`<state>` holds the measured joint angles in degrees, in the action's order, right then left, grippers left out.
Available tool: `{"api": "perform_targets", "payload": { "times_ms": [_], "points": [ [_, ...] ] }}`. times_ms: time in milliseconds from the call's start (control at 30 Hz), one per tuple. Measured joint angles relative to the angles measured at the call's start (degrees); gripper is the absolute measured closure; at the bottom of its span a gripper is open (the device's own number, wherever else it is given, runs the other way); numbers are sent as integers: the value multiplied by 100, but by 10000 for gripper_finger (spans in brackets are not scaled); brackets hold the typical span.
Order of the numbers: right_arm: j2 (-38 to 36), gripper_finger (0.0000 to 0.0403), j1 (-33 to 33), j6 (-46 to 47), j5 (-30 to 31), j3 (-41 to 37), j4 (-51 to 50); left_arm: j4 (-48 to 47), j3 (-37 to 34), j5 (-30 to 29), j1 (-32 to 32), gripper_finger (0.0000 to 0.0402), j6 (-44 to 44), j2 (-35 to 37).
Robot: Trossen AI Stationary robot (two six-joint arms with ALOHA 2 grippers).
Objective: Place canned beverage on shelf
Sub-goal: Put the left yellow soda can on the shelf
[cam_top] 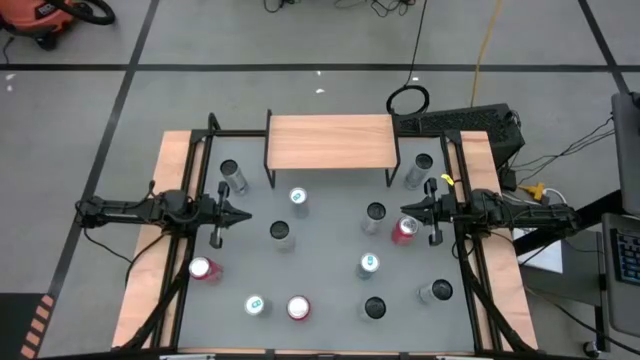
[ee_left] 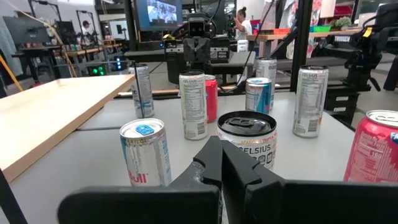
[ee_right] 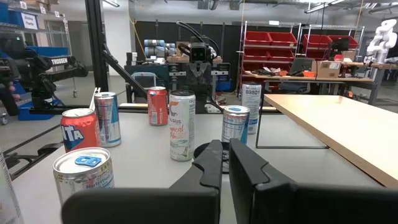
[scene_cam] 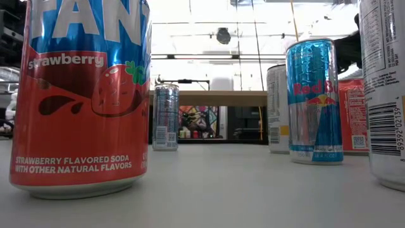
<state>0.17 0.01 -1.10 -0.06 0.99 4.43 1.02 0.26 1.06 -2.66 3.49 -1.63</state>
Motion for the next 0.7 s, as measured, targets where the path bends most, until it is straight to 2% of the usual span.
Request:
{"api": "perform_targets", "payload": {
  "times_ms": [433,700],
  "points": [
    [2,403,-2,0,-1,0,1,7,0,-12,0,402,-11,0],
    [0,403,-1,0,0,-2,1,37,1,-250,0,402,-9,0]
  ]
}}
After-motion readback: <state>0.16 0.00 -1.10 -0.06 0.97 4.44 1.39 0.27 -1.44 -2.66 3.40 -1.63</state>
